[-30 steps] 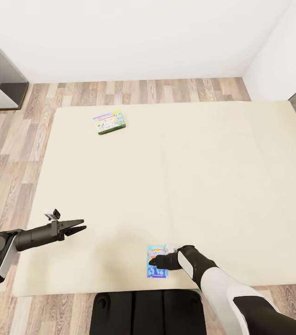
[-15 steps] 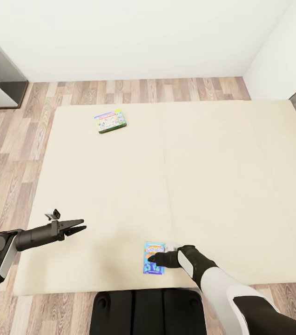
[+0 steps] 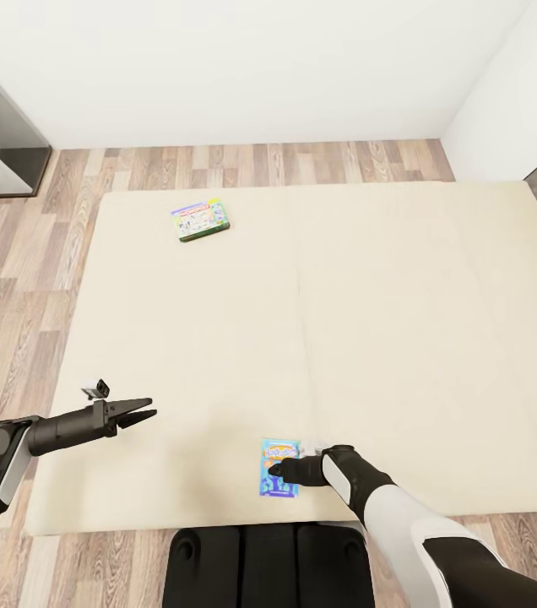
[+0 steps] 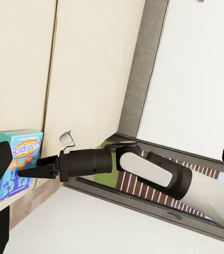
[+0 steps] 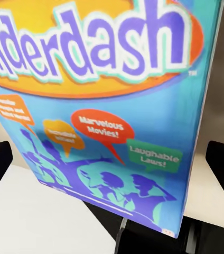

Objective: Put all the toys in the child's room - the three board games (two on the bed and one on the table), the two jigsaw puzzles on the table, and the tennis ball on the table - inside the toy box on the table in the child's room.

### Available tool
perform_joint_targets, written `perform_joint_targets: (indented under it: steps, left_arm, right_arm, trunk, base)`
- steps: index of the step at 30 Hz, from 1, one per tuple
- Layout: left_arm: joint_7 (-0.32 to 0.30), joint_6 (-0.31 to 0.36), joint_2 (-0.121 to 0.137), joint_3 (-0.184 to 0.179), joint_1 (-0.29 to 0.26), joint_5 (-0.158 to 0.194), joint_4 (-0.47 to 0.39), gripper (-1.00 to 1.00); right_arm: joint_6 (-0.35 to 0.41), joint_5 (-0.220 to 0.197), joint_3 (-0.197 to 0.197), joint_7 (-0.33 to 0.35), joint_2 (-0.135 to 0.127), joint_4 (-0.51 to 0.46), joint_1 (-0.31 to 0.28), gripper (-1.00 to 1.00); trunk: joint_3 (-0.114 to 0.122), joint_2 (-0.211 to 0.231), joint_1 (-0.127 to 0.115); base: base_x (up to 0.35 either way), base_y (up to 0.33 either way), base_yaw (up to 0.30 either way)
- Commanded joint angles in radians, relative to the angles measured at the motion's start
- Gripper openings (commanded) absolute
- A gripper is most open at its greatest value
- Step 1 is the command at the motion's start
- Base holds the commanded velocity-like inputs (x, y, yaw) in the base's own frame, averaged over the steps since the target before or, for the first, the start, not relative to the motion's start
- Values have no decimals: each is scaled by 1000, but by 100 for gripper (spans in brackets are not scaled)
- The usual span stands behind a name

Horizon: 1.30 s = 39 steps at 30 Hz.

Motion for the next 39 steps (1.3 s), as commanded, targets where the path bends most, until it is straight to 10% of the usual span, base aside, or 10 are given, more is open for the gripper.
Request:
perform_joint_targets:
  steps: [1,39]
  left_arm:
    - [-3,11,0,0,0,1,0,100]
    - [-3,11,0,0,0,1,0,100]
  right_arm:
    - [6,-4,0,-3,0,-1,0,100]
    - [6,-4,0,-3,0,-1,0,100]
  trunk:
    - [-1,-1,1]
    - [-1,-1,1]
  base:
    - [0,0,0]
    - [0,25,0]
